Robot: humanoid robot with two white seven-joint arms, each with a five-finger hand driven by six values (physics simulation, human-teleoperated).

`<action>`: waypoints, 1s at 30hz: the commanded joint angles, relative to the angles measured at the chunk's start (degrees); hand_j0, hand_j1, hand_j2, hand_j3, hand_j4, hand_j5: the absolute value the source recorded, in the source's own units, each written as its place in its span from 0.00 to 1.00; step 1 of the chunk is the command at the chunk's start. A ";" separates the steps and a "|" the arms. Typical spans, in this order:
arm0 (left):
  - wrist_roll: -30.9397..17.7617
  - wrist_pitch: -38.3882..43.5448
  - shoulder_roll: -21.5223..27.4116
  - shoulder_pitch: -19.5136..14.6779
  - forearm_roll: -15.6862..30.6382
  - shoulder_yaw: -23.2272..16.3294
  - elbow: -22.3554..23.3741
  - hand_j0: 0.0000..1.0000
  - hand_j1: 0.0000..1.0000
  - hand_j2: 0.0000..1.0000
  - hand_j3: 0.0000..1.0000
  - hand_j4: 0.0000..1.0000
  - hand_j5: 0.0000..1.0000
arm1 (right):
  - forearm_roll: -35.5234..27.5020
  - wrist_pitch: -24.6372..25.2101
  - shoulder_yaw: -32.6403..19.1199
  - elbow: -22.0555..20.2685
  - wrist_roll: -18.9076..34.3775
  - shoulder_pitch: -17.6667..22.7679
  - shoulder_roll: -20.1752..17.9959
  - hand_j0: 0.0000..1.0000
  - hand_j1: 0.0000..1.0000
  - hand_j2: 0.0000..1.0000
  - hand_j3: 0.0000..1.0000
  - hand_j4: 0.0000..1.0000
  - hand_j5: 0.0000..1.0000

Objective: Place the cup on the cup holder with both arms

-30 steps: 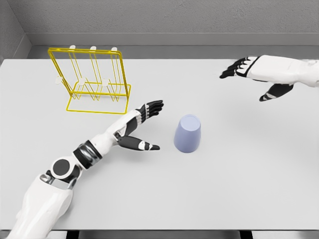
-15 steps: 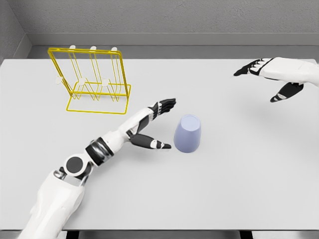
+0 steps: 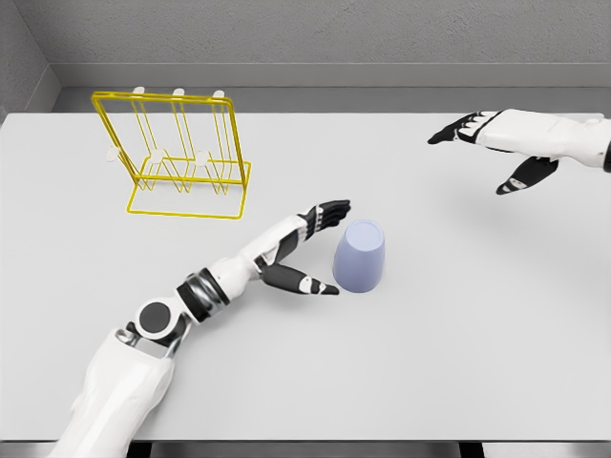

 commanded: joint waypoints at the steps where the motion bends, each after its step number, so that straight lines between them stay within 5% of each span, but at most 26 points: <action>1: -0.08 0.04 -0.56 -0.09 0.39 0.05 0.91 1.00 1.00 1.00 1.00 1.00 1.00 | -0.35 0.15 -0.06 0.01 -0.03 0.00 0.39 1.00 1.00 1.00 1.00 1.00 1.00; 30: -0.08 -0.05 -3.37 -2.46 0.04 -1.71 5.13 1.00 1.00 1.00 1.00 1.00 1.00 | -0.35 0.15 -0.15 1.15 -0.03 -0.18 0.21 1.00 1.00 1.00 1.00 1.00 1.00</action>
